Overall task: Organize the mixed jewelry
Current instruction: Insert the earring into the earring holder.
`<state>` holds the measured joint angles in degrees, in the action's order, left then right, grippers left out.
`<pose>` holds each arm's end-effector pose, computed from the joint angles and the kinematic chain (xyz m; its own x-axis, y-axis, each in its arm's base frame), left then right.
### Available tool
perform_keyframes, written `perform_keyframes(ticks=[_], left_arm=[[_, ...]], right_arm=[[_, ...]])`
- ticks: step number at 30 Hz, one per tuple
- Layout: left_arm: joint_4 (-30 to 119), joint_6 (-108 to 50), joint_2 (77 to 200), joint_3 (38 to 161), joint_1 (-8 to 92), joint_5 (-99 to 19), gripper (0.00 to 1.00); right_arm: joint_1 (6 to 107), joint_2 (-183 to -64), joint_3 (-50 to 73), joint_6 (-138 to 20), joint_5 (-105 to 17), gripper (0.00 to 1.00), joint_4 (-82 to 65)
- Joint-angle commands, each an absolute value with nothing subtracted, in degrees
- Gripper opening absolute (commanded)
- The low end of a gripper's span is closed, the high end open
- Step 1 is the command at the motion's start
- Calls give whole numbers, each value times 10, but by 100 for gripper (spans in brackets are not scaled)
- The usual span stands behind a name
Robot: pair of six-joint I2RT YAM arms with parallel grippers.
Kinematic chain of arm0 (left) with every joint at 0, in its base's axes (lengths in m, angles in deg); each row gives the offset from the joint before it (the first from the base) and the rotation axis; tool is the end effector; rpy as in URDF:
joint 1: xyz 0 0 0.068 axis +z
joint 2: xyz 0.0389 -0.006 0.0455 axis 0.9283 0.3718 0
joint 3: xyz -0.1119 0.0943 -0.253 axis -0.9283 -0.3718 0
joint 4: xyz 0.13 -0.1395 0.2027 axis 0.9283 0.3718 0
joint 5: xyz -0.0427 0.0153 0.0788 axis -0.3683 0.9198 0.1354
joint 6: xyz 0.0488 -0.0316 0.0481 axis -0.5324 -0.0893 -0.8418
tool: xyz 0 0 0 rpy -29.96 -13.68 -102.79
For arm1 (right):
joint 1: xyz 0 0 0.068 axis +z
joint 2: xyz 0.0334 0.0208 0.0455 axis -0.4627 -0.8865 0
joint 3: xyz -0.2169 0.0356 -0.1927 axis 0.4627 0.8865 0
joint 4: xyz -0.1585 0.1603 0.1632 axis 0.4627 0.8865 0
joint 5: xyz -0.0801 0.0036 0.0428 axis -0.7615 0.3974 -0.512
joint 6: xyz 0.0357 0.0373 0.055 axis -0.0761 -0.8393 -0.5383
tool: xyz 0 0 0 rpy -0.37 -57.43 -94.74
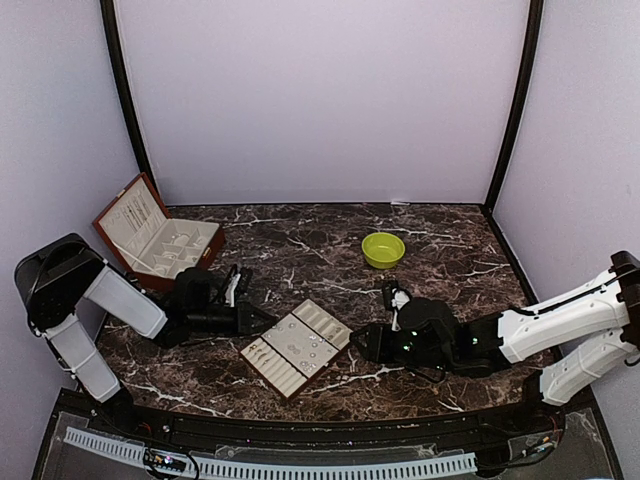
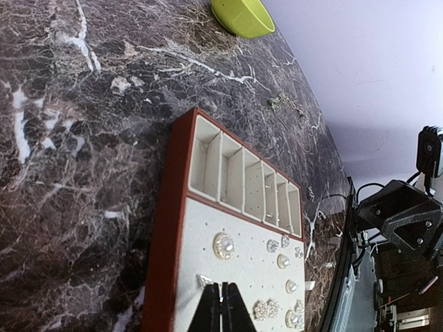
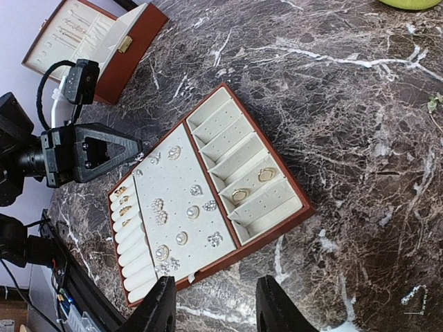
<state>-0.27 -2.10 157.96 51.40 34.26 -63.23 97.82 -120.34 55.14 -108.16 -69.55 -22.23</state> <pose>0.2350 -0.1981 0.1159 -0.8064 -0.0969 -0.5834 0.4722 0.4884 -0.7338 0.1200 0.2750 0.1731 -0.7666 0.1883 -0.6139 -0.3016 0.7385 0.6030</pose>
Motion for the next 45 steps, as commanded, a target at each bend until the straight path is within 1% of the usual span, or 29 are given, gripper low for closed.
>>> perform_keyframes(ticks=[1, 21, 45], left_arm=[[-12, -31, 1584, 506, 346, -652, 0], [-25, -35, 1603, 512, 346, -689, 0], [-31, -53, 1619, 527, 351, -683, 0]], right_arm=[[985, -1209, 538, -1084, -707, 41, -225], [985, -1209, 539, -1087, -707, 41, -224], [986, -1206, 541, -1087, -709, 41, -226]])
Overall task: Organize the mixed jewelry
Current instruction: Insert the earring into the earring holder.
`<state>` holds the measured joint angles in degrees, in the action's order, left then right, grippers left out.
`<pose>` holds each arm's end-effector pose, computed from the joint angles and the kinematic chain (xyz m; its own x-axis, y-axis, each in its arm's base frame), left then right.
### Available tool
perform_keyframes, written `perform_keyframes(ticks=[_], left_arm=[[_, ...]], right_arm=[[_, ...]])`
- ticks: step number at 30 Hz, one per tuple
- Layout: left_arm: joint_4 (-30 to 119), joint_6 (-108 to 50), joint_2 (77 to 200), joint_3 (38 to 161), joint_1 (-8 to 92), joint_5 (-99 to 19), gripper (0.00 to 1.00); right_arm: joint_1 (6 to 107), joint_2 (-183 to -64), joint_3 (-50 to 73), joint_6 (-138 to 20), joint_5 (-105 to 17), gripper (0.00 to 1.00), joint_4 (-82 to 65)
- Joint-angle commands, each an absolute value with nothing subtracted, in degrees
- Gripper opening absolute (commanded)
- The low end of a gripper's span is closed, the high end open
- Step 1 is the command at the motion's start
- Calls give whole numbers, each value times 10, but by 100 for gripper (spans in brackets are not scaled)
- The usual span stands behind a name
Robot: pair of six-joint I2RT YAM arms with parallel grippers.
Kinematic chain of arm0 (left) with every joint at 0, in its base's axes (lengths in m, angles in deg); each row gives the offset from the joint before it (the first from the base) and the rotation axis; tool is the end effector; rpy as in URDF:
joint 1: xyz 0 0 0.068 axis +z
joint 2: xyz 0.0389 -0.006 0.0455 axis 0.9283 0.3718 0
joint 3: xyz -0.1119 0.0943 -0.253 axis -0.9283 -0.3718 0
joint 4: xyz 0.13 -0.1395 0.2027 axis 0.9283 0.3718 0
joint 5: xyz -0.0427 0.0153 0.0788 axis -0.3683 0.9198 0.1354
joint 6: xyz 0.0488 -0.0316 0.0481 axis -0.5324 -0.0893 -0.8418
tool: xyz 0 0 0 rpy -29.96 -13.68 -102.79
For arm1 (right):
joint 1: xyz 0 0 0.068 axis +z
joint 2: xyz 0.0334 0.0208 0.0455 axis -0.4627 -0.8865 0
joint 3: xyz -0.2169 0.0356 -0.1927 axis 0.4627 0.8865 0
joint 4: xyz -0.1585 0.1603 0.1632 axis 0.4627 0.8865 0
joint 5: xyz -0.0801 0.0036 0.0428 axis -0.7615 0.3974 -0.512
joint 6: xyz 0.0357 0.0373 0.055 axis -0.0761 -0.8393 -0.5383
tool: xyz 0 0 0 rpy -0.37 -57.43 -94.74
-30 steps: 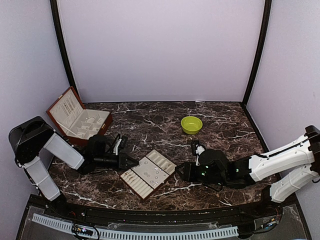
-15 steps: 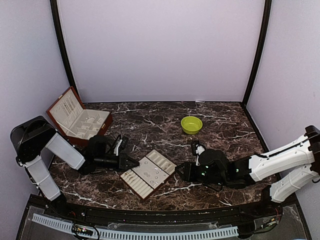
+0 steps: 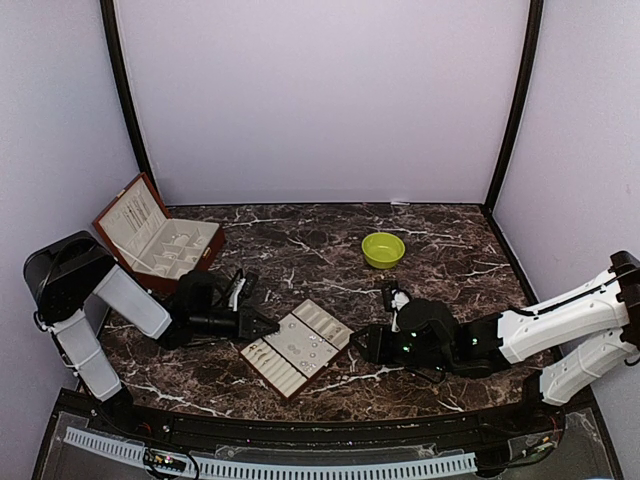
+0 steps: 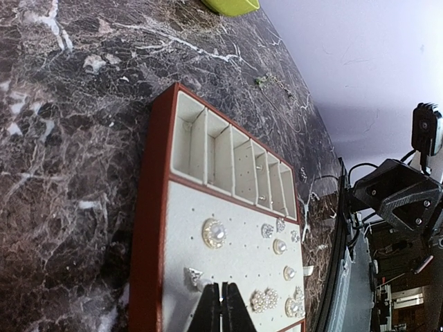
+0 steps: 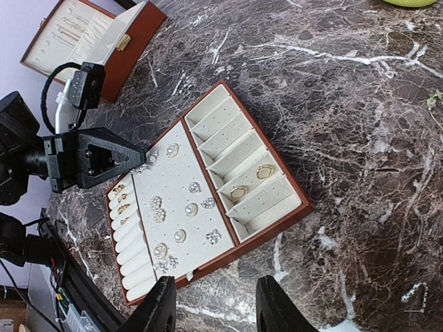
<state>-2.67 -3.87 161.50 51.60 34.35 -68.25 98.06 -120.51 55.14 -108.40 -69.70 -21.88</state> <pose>0.2329 -0.2017 0.1052 -0.8159 -0.0315 -0.5773 0.5084 0.4365 -0.7423 0.1189 0.2752 0.1716 -0.7693 0.1843 -0.6118 -0.2988 0.7426 0.5994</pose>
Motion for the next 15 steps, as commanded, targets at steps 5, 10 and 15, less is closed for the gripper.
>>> perform_keyframes(ticks=[5, 10, 15], left_arm=[[-31, -56, 1618, 526, 354, -683, 0], [-31, -56, 1619, 527, 356, -686, 0], [-31, -56, 1619, 524, 357, -688, 0]], right_arm=[[986, -1207, 541, -1088, -708, 41, -226], [986, -1209, 541, -1088, -708, 41, -227], [986, -1209, 541, -1088, -708, 41, -227]])
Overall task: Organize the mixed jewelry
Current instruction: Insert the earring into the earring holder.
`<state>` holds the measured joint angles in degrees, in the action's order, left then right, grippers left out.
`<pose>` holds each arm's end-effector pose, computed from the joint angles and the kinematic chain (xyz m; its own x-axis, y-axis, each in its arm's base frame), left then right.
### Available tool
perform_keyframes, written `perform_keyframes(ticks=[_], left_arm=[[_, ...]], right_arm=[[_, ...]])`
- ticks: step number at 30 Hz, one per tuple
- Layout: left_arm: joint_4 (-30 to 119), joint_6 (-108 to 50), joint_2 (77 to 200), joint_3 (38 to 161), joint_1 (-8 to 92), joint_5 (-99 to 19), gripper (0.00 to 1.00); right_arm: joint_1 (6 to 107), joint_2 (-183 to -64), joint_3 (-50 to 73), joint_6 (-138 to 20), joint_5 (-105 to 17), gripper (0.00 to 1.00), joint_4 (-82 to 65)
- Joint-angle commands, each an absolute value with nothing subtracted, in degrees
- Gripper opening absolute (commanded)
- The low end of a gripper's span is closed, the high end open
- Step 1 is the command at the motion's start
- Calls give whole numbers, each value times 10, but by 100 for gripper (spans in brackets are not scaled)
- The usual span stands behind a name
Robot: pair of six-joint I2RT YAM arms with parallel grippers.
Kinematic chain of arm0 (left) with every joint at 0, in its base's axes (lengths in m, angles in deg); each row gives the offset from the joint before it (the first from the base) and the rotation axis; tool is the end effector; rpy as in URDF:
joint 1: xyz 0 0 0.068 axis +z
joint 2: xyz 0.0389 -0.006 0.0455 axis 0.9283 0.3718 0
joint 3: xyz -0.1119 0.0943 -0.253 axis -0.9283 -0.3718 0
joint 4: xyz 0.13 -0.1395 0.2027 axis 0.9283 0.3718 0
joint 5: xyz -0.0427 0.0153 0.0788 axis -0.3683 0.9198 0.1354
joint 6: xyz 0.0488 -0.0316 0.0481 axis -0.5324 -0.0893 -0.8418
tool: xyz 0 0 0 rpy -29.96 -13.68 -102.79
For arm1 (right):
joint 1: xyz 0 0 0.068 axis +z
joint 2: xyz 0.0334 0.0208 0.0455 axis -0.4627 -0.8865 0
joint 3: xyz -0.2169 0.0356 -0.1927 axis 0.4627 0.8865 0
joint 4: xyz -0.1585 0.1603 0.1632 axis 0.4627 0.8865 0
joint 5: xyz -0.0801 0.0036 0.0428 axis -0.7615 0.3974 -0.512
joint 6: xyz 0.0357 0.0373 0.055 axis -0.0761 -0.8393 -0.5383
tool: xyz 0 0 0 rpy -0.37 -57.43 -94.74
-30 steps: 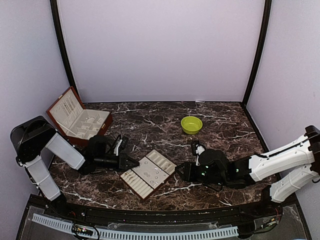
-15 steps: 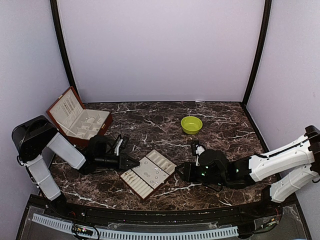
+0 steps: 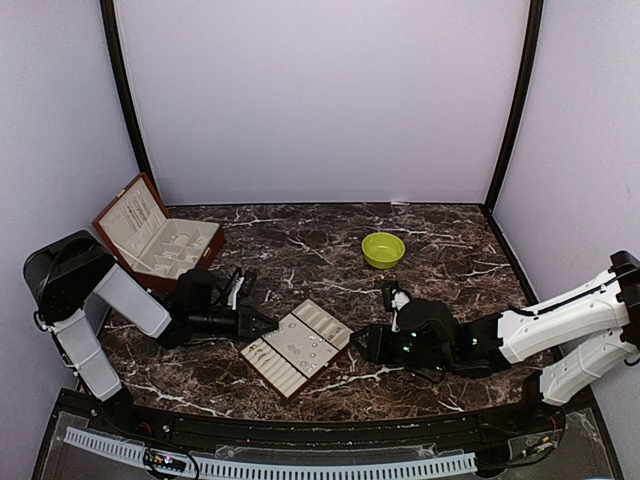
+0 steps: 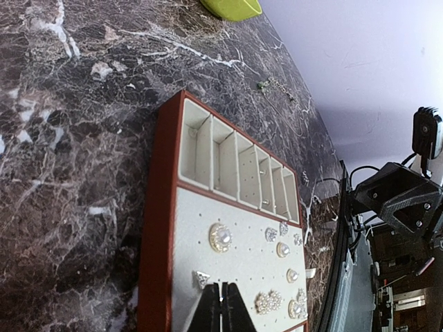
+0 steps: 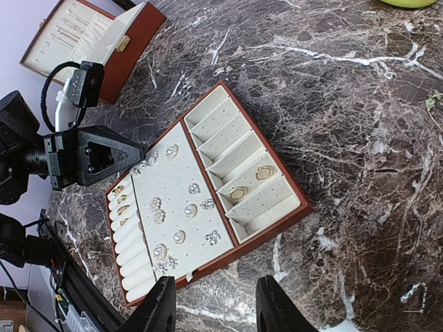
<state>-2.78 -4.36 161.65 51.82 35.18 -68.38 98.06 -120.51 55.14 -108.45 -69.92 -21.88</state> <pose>0.2367 -0.1990 0.1056 -0.8099 -0.0393 -0.5852 0.5114 0.4413 -0.7374 0.1191 0.2750 0.1717 -0.7677 0.1870 -0.6129 -0.2969 0.7438 0.5989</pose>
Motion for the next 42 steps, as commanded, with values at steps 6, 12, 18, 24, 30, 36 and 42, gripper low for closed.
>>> perform_keyframes(ticks=[6, 12, 18, 24, 30, 36, 42], left_arm=[[-35, -55, 1617, 515, 358, -688, 0], [-40, -51, 1617, 511, 359, -691, 0], [-46, -48, 1620, 514, 359, -707, 0], [-47, -49, 1624, 512, 360, -719, 0], [-52, -49, 1630, 514, 359, -725, 0], [-53, -53, 1633, 519, 360, -719, 0], [-53, -61, 1636, 523, 359, -718, 0]], right_arm=[[986, -1211, 541, -1089, -708, 41, -227], [986, -1211, 541, -1089, -708, 41, -227], [986, -1215, 540, -1089, -707, 41, -227], [986, -1218, 538, -1089, -707, 41, -227], [986, -1220, 535, -1087, -705, 41, -227], [986, -1219, 535, -1086, -706, 41, -226], [986, -1217, 537, -1085, -706, 41, -227]])
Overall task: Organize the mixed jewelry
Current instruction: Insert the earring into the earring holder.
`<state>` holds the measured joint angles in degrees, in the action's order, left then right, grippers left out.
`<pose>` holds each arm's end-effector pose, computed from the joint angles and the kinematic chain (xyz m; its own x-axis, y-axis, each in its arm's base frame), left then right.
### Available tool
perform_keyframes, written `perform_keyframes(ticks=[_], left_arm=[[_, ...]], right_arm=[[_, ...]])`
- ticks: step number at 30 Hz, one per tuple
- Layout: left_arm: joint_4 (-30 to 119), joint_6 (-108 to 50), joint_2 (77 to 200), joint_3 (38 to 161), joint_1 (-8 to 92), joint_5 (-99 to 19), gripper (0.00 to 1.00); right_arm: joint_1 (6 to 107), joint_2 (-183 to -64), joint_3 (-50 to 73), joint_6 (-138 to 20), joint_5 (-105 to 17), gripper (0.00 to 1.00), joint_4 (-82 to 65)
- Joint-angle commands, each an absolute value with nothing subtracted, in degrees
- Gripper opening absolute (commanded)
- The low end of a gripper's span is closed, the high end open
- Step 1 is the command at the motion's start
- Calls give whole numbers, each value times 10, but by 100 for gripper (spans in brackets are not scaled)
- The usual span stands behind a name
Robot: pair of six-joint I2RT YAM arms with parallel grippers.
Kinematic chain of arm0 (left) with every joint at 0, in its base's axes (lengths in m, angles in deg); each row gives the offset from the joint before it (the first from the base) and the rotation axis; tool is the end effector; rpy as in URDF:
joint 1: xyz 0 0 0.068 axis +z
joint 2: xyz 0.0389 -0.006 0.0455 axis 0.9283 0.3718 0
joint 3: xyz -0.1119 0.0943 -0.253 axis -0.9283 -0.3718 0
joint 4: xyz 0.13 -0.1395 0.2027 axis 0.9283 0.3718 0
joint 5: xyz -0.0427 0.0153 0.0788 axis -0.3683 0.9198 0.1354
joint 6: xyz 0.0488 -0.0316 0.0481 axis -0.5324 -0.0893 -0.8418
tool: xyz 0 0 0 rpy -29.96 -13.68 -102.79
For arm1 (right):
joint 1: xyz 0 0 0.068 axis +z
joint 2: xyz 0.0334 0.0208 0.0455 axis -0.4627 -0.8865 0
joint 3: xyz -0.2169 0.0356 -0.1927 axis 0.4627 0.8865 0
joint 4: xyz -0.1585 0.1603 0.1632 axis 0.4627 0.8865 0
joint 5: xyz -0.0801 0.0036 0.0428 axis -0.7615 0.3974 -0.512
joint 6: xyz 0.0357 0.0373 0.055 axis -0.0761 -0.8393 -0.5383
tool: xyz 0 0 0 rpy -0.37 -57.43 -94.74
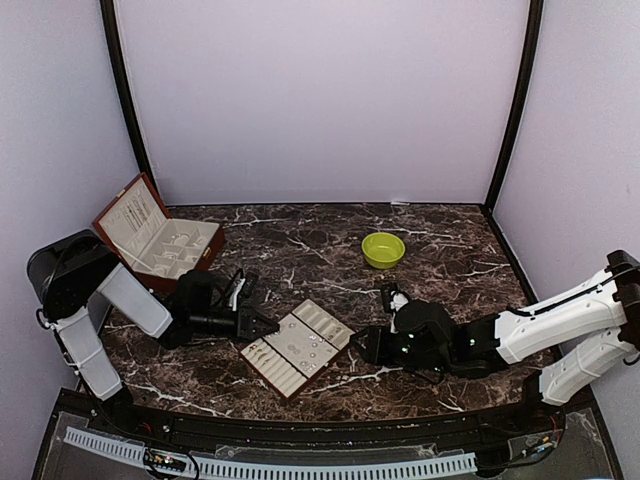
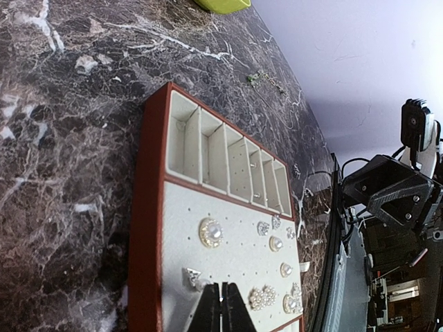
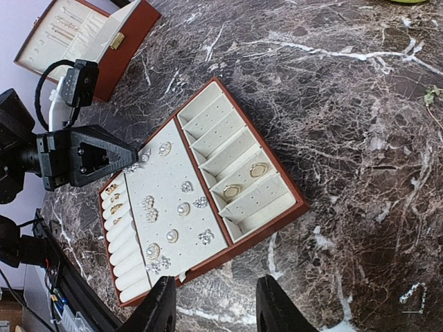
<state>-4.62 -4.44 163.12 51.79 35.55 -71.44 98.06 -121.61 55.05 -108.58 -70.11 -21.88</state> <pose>0.2360 -0.1993 0.1027 -0.8145 -0.0173 -0.5799 0.5251 0.4032 -0.7495 0.1197 0.2762 0.1669 -0.7704 0.1803 -0.6115 -0.2906 0.7544 0.5886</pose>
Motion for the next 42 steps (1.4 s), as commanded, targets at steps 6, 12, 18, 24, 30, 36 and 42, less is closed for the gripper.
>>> perform_keyframes(ticks=[6, 12, 18, 24, 30, 36, 42], left_arm=[[-49, -70, 1637, 527, 360, -711, 0], [-39, -78, 1633, 533, 361, -707, 0], [-38, -78, 1634, 535, 363, -709, 0], [-39, -76, 1632, 527, 364, -712, 0], [-48, -69, 1632, 511, 364, -712, 0], [-59, -62, 1633, 507, 364, -715, 0], [-63, -57, 1634, 507, 364, -715, 0]], right_arm=[[985, -1216, 538, -1084, -706, 41, -228], [986, -1217, 539, -1084, -705, 41, -229], [986, -1220, 539, -1084, -705, 41, -229], [986, -1223, 538, -1085, -705, 41, -229], [986, -1225, 536, -1085, -705, 41, -228], [986, -1227, 534, -1085, -704, 41, -227], [986, -1228, 534, -1088, -704, 41, -228]])
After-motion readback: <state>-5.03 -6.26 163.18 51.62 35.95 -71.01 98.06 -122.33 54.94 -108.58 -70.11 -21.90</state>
